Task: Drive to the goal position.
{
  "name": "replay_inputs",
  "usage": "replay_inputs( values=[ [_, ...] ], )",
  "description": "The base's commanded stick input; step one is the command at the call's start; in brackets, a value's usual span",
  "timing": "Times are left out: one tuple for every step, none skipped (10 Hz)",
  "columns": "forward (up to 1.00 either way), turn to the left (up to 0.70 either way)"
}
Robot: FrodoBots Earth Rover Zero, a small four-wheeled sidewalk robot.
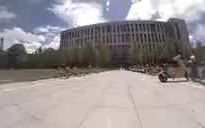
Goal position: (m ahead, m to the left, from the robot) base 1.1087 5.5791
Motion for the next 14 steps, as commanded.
replay_inputs(
  values=[
    [0.7, 0.0],
    [0.7, 0.0],
    [0.7, 0.0],
    [0.7, 0.0],
    [0.7, 0.0],
    [0.7, 0.0],
    [0.7, 0.0],
    [0.7, -0.08],
    [0.7, -0.2],
    [0.7, -0.35],
    [0.7, -0.34],
    [0.7, 0.16],
    [0.7, 0.18],
    [0.7, 0.12]
  ],
)
